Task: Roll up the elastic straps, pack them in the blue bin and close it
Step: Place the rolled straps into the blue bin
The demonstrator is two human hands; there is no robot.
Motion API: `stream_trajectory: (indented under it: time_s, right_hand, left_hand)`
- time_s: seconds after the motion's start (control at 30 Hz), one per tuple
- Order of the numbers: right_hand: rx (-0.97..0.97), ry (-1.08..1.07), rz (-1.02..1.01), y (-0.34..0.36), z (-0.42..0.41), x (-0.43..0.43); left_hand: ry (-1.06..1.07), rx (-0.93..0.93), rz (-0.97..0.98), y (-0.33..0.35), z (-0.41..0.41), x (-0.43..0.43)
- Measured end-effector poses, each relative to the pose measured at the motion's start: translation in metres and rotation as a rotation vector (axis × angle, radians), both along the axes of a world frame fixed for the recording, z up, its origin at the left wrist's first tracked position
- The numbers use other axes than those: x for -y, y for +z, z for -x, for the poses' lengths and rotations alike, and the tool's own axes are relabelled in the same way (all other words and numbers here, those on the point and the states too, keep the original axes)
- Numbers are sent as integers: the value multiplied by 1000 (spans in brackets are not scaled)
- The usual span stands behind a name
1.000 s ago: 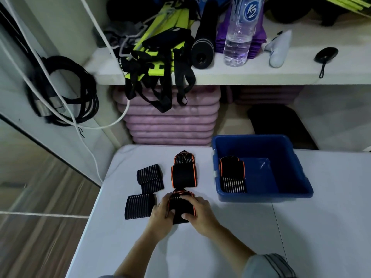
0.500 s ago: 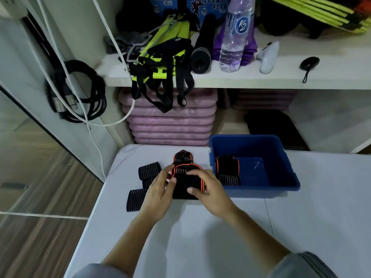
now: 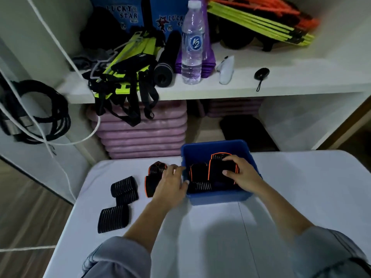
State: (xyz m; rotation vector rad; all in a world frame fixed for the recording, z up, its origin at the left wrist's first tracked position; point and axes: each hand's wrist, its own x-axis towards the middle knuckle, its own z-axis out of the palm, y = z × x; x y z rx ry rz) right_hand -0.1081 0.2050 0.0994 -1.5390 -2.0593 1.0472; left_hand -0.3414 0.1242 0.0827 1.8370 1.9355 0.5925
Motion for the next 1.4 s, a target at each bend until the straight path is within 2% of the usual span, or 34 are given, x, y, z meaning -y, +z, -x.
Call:
stream_trajectory:
  time_s: [0.27,0.4,0.5,0.87,1.1,1.2,1.3,1.4]
  right_hand:
    - [260,168,261,-37,-13,-44]
    - [347,226,421,-54,-13,-53]
    - [330,220,494,-62,-14,-55]
    - [242,168,489,-68,-18,-54]
    - [214,145,461,-48,-16,-48]
    - [201,77,206,-27,-4,-43]
    - [-63,-75,-83,-1,40,-22]
    - [-266,-13,-56,8,102,7]
  left_hand:
    - [34,-55,65,-17,-16,-43]
    - [53,-36,39,-25,-15,-47]
    - [66,-13,17,-29,-14,-44]
    - [54,-45,-1,-32,-15,-43]
    - [17,-25,-33,-26,-11,-39]
    - [51,50,-108,-25,-2,-30]
    - [217,37,-165,-30,22,-20]
    - [405,69,-112,-40,52,-12]
